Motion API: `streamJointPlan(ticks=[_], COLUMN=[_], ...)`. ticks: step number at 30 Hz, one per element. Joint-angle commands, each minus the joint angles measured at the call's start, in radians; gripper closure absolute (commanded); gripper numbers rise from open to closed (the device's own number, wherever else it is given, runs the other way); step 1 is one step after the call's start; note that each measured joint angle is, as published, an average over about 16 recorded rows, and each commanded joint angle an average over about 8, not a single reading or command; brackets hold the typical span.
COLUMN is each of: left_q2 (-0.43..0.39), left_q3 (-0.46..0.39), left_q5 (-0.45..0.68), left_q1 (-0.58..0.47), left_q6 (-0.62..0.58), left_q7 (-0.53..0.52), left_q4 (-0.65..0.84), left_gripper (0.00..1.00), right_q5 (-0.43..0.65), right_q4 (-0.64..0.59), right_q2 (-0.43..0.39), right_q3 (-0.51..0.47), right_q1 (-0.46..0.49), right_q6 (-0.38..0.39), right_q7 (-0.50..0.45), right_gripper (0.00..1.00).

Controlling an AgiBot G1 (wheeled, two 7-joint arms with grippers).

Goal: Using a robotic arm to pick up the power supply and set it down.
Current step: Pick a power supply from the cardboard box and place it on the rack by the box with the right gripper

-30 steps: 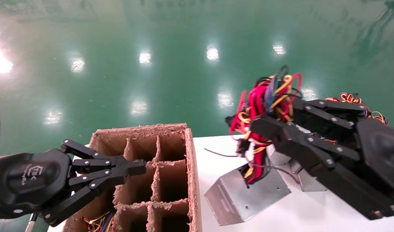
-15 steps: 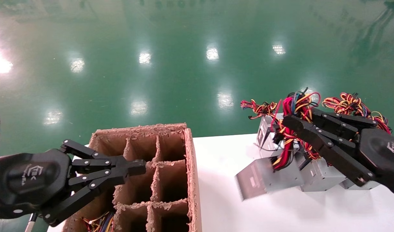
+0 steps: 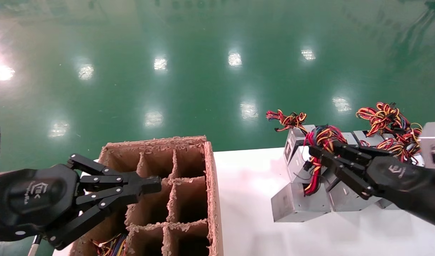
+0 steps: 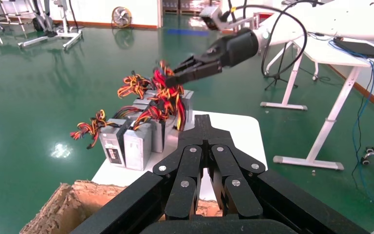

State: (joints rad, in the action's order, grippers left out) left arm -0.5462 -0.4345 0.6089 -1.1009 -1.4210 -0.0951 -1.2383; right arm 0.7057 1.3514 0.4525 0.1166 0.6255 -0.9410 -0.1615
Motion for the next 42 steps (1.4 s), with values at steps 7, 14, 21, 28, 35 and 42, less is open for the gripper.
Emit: streamJointPlan(ticks=[7,14,21,28,35,42], left_q2=[0.000,0.000,0.000,0.000,0.000,0.000], left_q3=[0.000,0.000,0.000,0.000,0.000,0.000], left_q5=[0.000,0.000,0.000,0.000,0.000,0.000], left_q1=[0.000,0.000,0.000,0.000,0.000,0.000], left_q6=[0.000,0.000,0.000,0.000,0.000,0.000], left_q7=[0.000,0.000,0.000,0.000,0.000,0.000], left_q4=[0.000,0.000,0.000,0.000,0.000,0.000], left_gripper=[1.00,1.00,1.00,1.00,1.00,1.00], right_q5=[0.139,0.241,0.357,0.424,0.503,0.554], right_q4=[0.002,-0.002,-0.008,-0.017,-0.030,-0.047], right_q2=[-0.028,-0.044,-0.056,-0.035,0.019,0.069], right_q3=[0.082,0.127,0.170,0.207,0.241,0.270], right_q1=[0.067,0.123,0.170,0.208,0.228,0.273], right_q6=[0.053,0.100,0.166,0.192,0.280,0.307], right_q7=[-0.048,-0.086,-0.130,-0.168,-0.204,-0.223], right_gripper=[1.00,1.00,1.00,1.00,1.00,1.00])
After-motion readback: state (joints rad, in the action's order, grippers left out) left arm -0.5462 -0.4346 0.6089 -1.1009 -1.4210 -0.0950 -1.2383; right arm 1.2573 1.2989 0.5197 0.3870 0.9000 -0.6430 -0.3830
